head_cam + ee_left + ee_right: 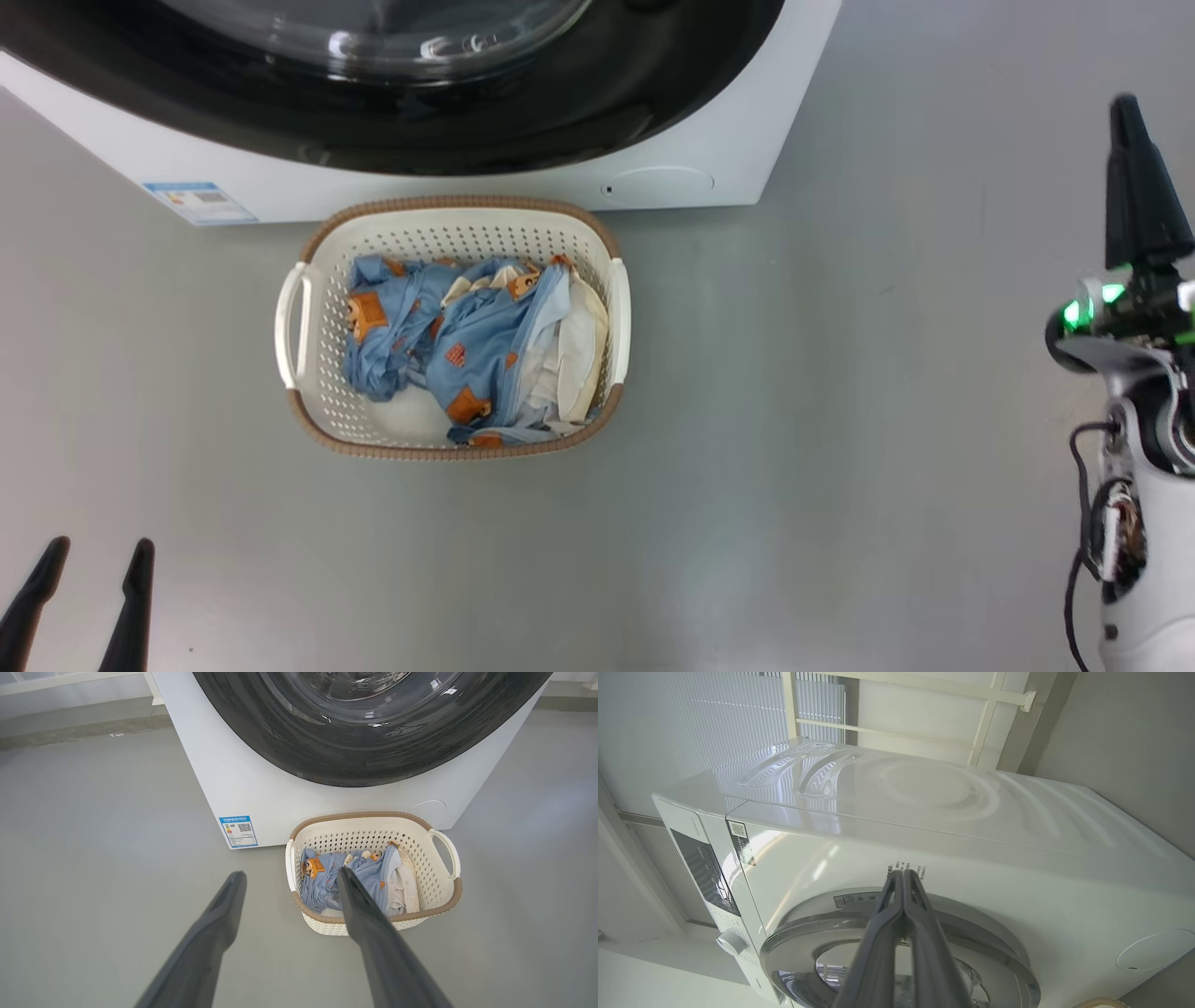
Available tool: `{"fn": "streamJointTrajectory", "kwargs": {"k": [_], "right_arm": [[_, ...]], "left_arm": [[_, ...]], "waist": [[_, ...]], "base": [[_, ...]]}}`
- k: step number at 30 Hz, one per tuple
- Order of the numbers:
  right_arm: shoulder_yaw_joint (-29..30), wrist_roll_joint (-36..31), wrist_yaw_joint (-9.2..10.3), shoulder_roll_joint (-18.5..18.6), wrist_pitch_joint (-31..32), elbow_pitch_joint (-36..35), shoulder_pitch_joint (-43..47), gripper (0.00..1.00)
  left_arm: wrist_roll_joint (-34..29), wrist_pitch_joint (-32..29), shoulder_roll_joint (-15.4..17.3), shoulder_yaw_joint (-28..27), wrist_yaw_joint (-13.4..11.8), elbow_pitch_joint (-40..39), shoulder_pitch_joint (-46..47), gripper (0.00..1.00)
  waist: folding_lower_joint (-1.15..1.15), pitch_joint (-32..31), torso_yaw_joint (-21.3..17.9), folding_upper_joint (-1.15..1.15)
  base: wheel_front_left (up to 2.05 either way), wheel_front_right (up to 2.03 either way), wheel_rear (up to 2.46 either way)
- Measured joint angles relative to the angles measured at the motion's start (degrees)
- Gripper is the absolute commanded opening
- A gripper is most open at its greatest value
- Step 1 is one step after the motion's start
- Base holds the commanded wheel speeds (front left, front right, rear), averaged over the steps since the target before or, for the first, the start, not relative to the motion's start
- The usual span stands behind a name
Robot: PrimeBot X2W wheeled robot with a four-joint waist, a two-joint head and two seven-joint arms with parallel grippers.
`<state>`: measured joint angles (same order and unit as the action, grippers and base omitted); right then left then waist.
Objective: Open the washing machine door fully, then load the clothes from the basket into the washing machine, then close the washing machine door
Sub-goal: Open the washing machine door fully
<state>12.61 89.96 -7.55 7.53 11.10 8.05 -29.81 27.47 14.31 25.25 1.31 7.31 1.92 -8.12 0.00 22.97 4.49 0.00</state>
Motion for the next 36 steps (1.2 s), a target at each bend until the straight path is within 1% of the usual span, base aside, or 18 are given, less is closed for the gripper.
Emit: {"fn": "streamJointTrajectory", "kwargs": {"k": [4, 14, 20, 29, 36], "right_arm": [[-2.13, -1.71, 0.00, -0.20, -0.10, 1.20, -3.33, 0.00], [-10.20, -6.11, 0.00, -0.65, -1.21, 4.50, -13.95, 0.00], [-15.05, -8.31, 0.00, -1.91, -2.72, 6.78, -18.91, 0.00], [-17.81, -9.03, 0.00, -1.81, -4.24, 9.61, -24.77, 0.00], [-19.23, -9.50, 0.00, -0.74, -4.92, 11.33, -28.56, 0.00]], "left_arm": [[0.35, 0.00, 0.30, -0.49, 0.00, -0.15, -0.05, 1.00], [1.65, 0.00, 1.15, -2.24, 0.00, -2.10, -0.03, 1.00], [2.53, 0.08, 1.19, -2.46, 0.00, -2.15, -0.02, 1.00], [3.11, 0.14, 1.69, -3.10, 0.00, -1.48, -0.08, 1.00], [3.34, 0.14, 1.94, -3.10, 0.00, -1.57, -1.20, 1.00]], "waist": [[0.00, 1.63, 0.31, 0.00], [0.00, 6.36, 0.62, 0.00], [0.00, 9.26, 0.38, 0.00], [0.00, 11.92, 0.88, 0.00], [0.00, 12.80, 1.09, 0.00]], "base": [[0.00, 0.00, 0.00], [0.00, 0.00, 0.00], [0.00, 0.00, 0.00], [0.00, 0.00, 0.00], [0.00, 0.00, 0.00]]}}
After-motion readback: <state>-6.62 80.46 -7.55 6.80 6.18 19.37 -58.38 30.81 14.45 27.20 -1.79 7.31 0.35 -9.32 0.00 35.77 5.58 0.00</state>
